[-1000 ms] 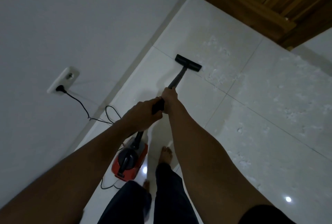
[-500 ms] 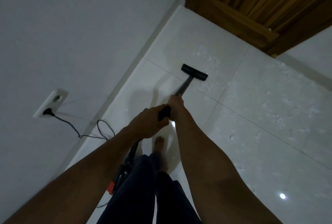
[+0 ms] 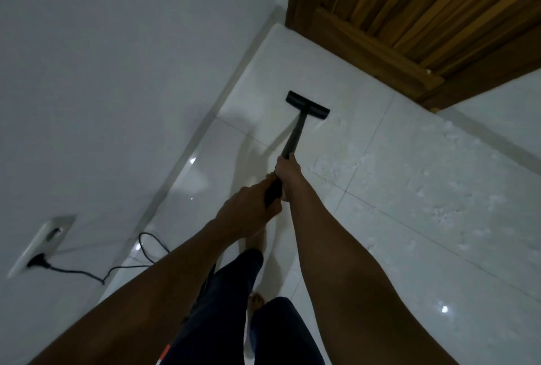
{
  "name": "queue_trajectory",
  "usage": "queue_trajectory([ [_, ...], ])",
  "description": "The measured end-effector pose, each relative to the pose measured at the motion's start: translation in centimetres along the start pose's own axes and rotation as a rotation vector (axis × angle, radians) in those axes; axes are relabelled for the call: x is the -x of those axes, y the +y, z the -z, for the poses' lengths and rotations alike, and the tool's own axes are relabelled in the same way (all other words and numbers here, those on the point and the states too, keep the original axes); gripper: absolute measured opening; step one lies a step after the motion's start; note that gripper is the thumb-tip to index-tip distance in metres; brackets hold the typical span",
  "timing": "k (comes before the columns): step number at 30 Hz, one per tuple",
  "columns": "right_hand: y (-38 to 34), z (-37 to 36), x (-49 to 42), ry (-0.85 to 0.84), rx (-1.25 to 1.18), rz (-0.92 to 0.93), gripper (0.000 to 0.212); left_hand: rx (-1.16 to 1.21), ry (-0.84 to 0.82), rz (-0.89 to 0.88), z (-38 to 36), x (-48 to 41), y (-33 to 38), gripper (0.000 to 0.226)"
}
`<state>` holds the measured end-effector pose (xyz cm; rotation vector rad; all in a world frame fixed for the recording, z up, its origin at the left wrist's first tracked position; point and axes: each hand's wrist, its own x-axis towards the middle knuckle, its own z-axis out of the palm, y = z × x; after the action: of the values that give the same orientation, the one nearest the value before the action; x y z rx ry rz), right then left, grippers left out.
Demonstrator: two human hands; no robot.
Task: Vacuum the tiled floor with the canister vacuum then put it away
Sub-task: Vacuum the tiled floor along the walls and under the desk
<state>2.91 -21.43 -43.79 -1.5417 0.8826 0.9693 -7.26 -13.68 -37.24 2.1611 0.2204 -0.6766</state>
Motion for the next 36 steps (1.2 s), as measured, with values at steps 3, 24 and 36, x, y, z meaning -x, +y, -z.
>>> queue_trajectory([
  [3, -2.8, -0.3, -1.9, -0.006, 0.017, 0.009, 0.056, 0.013, 0.011, 0.004, 1.4, -2.9, 0.3, 0.030],
  [24, -16.5, -6.0, -13.3, -0.061, 0.167, 0.099, 0.060, 0.149, 0.134, 0.045, 8.6, -17.7, -1.9, 0.034],
  [36, -17.3, -9.3, -17.3, -0.048, -0.123, 0.149, 0.053, -0.098, 0.185, 0.044, 10.7, -22.0, -6.2, 0.049],
])
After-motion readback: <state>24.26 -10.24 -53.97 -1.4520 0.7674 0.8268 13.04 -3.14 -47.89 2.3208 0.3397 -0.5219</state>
